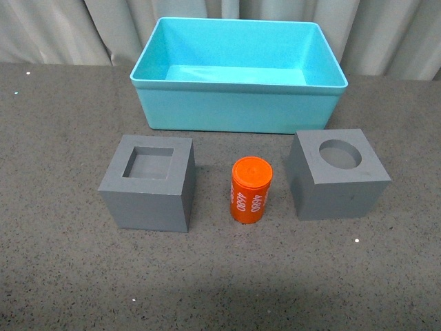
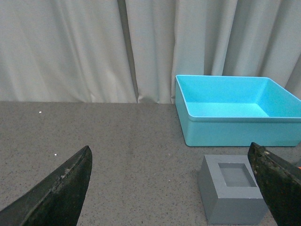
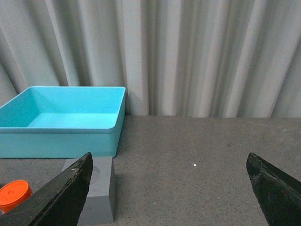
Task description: Place gray and orange parts in blue box
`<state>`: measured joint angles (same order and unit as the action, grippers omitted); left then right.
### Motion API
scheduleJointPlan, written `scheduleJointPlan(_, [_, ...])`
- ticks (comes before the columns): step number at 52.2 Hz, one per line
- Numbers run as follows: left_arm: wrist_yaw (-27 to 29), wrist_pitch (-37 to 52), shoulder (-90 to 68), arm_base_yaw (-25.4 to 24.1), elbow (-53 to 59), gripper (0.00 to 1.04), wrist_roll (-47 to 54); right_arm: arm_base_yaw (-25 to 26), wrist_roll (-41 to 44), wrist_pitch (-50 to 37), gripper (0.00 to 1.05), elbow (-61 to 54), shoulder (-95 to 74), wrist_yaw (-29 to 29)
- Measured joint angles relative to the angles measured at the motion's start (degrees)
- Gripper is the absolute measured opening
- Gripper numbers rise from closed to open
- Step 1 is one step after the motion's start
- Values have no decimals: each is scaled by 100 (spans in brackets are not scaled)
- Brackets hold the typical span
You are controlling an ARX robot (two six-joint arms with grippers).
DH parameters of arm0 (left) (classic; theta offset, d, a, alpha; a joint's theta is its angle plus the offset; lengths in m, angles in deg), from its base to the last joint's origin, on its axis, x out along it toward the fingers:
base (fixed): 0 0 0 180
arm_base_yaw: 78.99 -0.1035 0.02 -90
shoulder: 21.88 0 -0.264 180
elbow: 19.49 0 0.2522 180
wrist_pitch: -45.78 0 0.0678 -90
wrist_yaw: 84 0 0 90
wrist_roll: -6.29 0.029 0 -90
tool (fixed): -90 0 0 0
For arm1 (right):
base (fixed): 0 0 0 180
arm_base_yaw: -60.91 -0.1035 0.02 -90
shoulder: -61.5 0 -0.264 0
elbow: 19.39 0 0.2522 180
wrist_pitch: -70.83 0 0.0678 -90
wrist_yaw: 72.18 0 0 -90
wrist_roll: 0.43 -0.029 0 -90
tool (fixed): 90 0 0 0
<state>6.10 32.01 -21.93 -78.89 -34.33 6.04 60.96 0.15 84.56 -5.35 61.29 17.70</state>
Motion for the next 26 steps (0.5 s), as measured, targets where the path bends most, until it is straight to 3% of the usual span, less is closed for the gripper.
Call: scheduleJointPlan(26, [0,0,0,0,0,98,0,0,0,0,95,0,0,0])
